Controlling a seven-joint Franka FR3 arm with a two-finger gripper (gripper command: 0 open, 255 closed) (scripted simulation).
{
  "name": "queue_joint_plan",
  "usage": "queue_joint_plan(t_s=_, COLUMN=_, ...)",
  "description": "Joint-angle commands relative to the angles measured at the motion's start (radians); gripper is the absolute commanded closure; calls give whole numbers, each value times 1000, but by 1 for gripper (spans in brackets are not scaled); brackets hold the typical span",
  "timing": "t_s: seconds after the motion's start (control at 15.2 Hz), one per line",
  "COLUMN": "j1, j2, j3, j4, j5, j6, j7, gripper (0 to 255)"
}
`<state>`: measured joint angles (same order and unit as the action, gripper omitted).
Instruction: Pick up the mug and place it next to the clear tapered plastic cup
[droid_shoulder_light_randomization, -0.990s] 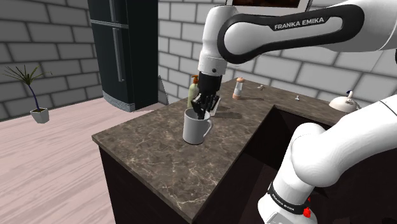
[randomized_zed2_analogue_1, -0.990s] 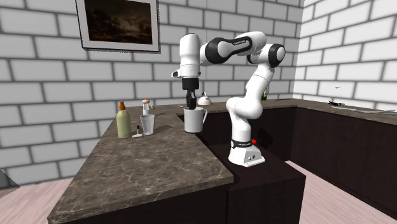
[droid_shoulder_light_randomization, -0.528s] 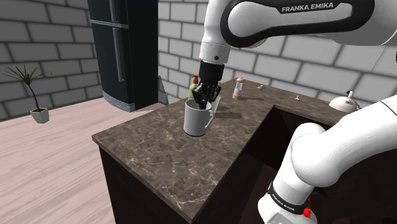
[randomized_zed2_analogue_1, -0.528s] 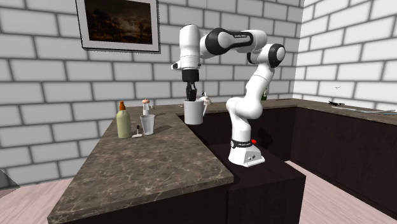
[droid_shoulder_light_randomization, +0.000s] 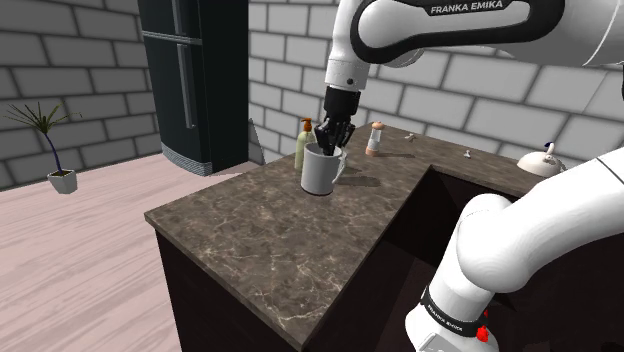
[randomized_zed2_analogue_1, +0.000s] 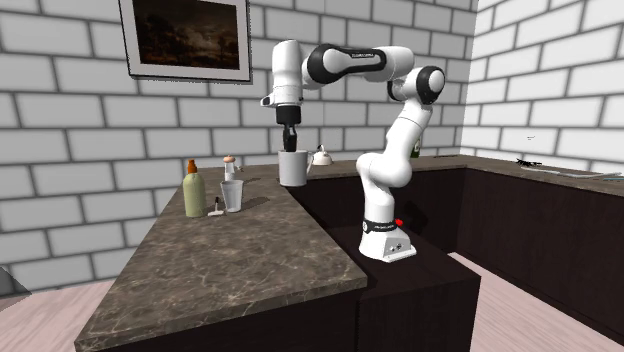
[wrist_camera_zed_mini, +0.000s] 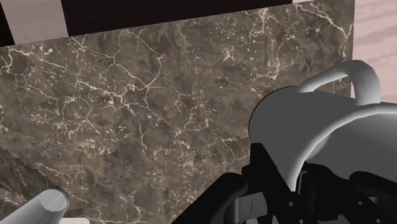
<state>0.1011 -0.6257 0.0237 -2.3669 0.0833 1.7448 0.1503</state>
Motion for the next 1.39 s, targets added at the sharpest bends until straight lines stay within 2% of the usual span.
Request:
queue_joint_plan(t_s=0.0, j1=-20, j2=6, j3=-42, j4=7, j5=-25, j6=-4, j7=-51, gripper=255)
queue_joint_plan(t_s=0.73, j1=-107, j2=169, j3=-254, j4=149, j5=-119, j6=8, j7=-313, gripper=255)
queue_joint_plan(t_s=1.32, j1=-154, j2=389, j3=-418, j4=364, j5=-114, j6=6, j7=-537, gripper=255)
